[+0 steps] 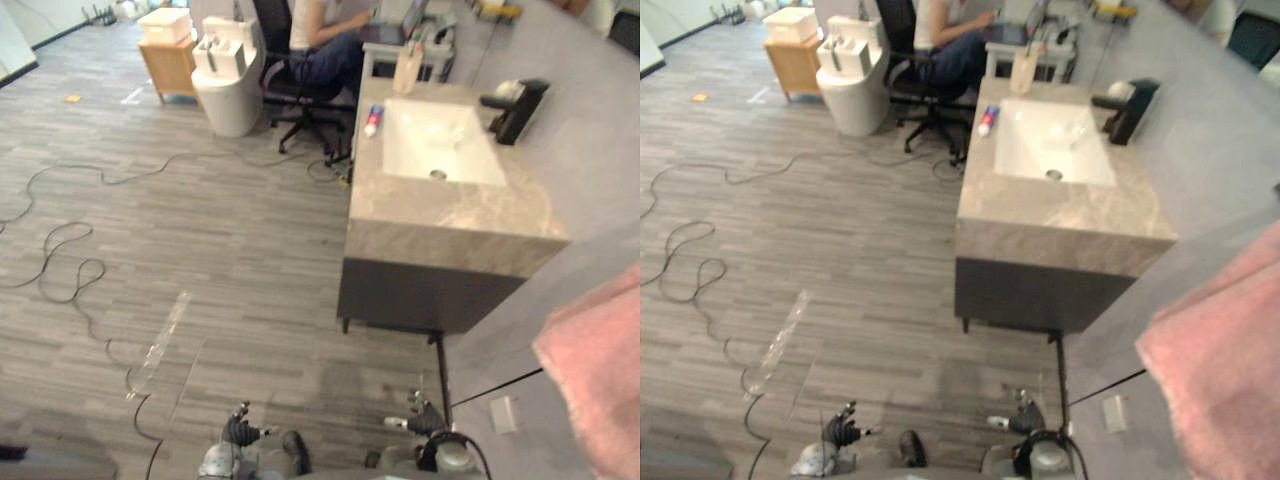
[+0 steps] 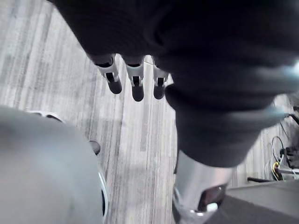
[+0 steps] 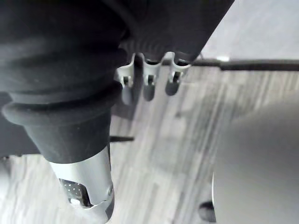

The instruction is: Organize washtable

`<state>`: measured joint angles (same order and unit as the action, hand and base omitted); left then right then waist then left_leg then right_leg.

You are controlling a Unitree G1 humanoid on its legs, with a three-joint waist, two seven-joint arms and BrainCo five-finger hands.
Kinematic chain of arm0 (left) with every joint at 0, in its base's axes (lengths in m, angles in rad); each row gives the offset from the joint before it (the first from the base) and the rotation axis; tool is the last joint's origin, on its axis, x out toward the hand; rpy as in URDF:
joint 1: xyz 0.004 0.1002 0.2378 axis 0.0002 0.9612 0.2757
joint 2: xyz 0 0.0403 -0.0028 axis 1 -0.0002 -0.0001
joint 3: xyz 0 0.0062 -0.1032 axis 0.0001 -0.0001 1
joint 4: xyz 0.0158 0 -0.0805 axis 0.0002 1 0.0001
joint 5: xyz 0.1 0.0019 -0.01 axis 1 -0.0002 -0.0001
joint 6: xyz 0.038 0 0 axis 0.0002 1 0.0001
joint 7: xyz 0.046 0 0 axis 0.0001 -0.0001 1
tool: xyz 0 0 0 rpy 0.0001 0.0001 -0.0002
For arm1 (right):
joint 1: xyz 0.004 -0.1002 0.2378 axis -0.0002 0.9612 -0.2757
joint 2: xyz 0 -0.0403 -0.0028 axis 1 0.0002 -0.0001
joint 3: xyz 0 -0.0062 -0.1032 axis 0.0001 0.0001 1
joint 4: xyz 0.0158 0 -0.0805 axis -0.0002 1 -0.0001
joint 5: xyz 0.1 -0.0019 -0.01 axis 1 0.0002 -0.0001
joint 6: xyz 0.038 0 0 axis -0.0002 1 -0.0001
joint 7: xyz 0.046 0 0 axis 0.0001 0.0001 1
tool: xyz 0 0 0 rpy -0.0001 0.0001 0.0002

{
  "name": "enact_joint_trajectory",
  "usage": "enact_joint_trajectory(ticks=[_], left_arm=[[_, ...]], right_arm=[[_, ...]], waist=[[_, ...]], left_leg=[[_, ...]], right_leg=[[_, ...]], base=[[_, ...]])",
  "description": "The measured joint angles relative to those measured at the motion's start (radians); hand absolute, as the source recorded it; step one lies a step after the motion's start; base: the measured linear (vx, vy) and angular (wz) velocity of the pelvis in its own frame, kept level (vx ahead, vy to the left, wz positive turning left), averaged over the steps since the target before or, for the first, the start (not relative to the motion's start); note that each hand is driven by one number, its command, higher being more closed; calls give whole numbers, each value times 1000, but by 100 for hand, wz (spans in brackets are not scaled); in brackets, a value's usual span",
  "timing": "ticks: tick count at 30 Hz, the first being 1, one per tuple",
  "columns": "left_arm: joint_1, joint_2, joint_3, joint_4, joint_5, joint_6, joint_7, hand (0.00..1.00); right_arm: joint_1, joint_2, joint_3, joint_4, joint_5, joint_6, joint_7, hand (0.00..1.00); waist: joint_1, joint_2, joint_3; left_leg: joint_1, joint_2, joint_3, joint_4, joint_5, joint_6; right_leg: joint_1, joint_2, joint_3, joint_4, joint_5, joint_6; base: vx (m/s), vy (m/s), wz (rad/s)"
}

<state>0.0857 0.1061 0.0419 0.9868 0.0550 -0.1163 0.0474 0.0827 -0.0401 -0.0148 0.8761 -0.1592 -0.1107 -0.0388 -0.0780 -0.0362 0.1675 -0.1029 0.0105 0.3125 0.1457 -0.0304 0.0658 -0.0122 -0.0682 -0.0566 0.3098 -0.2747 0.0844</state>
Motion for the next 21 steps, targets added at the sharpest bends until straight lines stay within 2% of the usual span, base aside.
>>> enact_joint_trajectory(ticks=[1, 2, 3, 4, 5, 7, 8, 10, 11, 12, 13, 14, 15, 16, 21], left_arm=[[0, -4, 0, 0, 0, 0, 0, 0], [-2, -6, 8, -2, -5, 0, -1, 0], [-4, -8, 8, -6, -4, -5, -1, 0], [-10, -7, 8, -4, -5, -7, -1, 0], [-17, -5, 3, 4, -5, 0, 1, 0], [-25, -3, 3, 3, -12, 0, 2, 0], [-26, -7, 2, 2, -16, -1, 4, 0], [-26, -10, -7, 3, -15, 1, 3, 0], [-25, 13, -1, 2, -16, 0, 3, 0], [-24, 4, 9, -1, -14, 1, 3, 0], [-13, -5, 9, 1, -14, 1, 3, 0], [-11, -6, 8, 5, -14, 4, -1, 0], [-11, -4, 6, 5, -13, 3, -1, 0], [-10, -5, -4, 5, -14, 4, -1, 0], [-1, -15, 3, 14, -14, 2, 2, 0]], right_arm=[[0, -5, 0, 3, 0, 3, 0, 0], [2, 3, -1, 18, -2, 3, 0, 0], [3, -9, -2, 16, 0, 3, 1, 0], [-13, -5, -1, 19, -1, 3, 1, 0], [-20, -5, 5, 23, -1, 5, 0, 0], [-21, -8, 9, 35, -1, 4, -2, 0], [-33, -11, 25, 48, -2, 7, -2, 0], [-39, -10, 27, 47, -11, 6, -2, 0], [-39, 7, 32, 51, -13, 5, -4, 0], [-34, 9, 20, 33, -9, 1, -4, 0], [-40, 1, 25, 22, -10, 3, -5, 0], [-62, -8, 23, 28, -10, 4, -6, 0], [-59, -6, 23, 31, -10, 2, -6, 0], [-51, -5, 25, 42, -10, 1, -5, 0], [-57, -6, 28, 51, -14, 3, -2, 0]], waist=[[2, 10, 1], [-1, -32, -11], [14, 4, -10], [13, -3, 1], [4, -4, 1], [18, -5, 4], [28, 10, 13], [25, 19, 12], [10, -31, 1], [-7, -10, 10], [-5, 14, 1], [-3, 15, 9], [-5, 11, 8], [-17, 3, 3], [-17, 13, 3]], left_leg=[[-1, -14, -8, -22, -1, -1], [-7, -39, 2, -13, -19, -9], [-39, 8, -9, 78, -47, 11], [-47, -13, -38, 86, -58, 13], [-55, -31, -65, 77, -45, 13], [-60, -51, -83, 77, -41, 19], [-60, -58, -101, 70, -40, 20], [-50, -63, -123, 1, -25, -22], [-44, -81, -79, 25, -70, -42], [-64, -11, -76, 259, -154, -9], [-43, 14, -105, 238, -214, -77], [-26, 7, -112, 192, -219, -43], [-10, 2, -110, 168, -208, -55], [3, -3, -110, 137, -193, -48], [80, 15, -60, 45, -172, -70]], right_leg=[[-1, -7, -11, -6, 0, 0], [-12, -49, -22, -36, 0, -8], [-16, -25, -28, -23, 13, -16], [-18, -25, -20, -18, 25, -16], [-29, -25, -9, -21, 38, -36], [-25, -36, -10, -28, 36, -33], [-32, -31, 3, -15, 33, -34], [-69, -1, 13, -1, 33, -40], [-103, -22, 29, -42, 76, -91], [-108, -9, 4, 2, 75, -64], [-119, 15, 9, 18, 68, -65], [-123, 26, 35, 33, 63, -62], [-124, 22, 35, 26, 69, -63], [-121, 19, 33, 9, 76, -59], [-108, 48, 63, -4, 135, -58]], base=[[14, 90, 82], [97, 69, 65], [110, 65, 66], [106, 70, 65], [71, 99, 75], [99, 100, 54], [67, 57, 24], [23, 19, 26], [56, -35, 36], [72, -25, 13], [104, 6, -22], [84, 36, -38], [120, 13, -21], [106, -16, -6], [86, 14, -34]])
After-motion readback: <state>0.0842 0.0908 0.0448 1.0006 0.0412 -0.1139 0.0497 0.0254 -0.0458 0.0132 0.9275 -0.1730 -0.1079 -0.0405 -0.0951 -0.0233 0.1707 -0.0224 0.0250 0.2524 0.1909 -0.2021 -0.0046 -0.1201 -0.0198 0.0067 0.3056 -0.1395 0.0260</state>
